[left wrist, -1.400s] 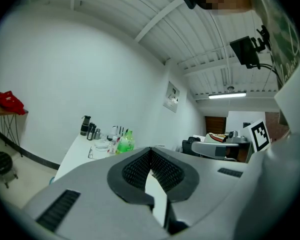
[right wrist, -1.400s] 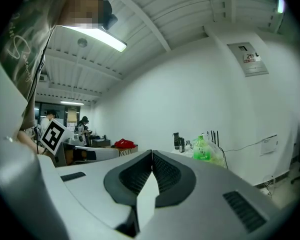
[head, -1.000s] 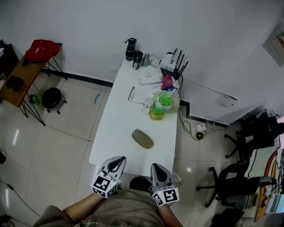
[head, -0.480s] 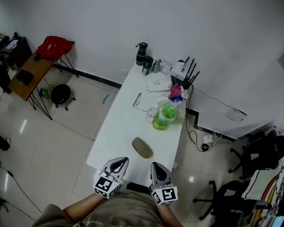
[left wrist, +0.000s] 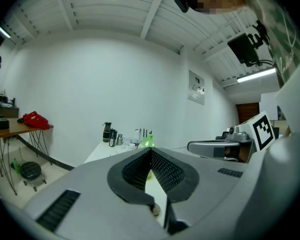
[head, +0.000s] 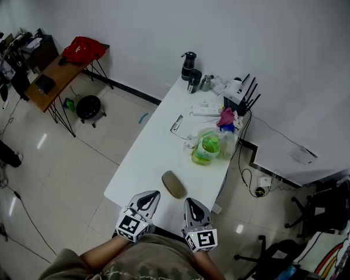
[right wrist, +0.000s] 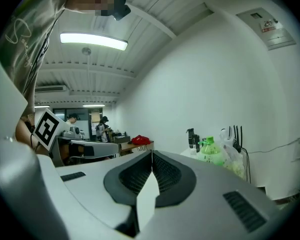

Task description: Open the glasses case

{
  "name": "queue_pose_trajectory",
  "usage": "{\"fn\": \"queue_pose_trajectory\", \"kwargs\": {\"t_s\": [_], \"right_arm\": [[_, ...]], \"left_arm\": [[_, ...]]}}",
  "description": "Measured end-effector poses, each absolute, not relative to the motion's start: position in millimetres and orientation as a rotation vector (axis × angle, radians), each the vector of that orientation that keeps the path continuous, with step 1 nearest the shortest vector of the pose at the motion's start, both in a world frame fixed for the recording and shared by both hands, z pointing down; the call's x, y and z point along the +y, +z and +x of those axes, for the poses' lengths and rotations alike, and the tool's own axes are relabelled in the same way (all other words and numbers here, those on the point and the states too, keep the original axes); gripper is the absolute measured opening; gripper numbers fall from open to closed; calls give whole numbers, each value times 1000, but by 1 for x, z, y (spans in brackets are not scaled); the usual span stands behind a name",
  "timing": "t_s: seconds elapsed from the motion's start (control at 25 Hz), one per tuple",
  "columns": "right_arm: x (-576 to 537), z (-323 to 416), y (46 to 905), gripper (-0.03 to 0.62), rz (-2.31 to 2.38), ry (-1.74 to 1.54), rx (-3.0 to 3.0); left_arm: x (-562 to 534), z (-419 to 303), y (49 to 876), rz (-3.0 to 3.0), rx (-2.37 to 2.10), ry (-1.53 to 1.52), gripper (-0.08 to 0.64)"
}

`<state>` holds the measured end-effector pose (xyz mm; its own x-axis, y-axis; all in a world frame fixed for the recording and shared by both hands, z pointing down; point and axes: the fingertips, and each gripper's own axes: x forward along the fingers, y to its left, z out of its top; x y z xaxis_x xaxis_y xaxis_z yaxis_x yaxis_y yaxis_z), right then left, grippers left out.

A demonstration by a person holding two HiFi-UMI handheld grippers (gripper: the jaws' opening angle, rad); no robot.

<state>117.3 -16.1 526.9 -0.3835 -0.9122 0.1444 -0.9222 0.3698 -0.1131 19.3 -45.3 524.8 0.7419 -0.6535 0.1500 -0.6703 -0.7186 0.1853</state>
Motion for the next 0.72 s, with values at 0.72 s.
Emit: {"fn": "queue_pose_trajectory", "kwargs": {"t_s": [0.72], "right_arm": [[-80,121,643,266,1373,538,-2358]], "left_arm": [[-67,16,539,2689,-1054,172,6]]}}
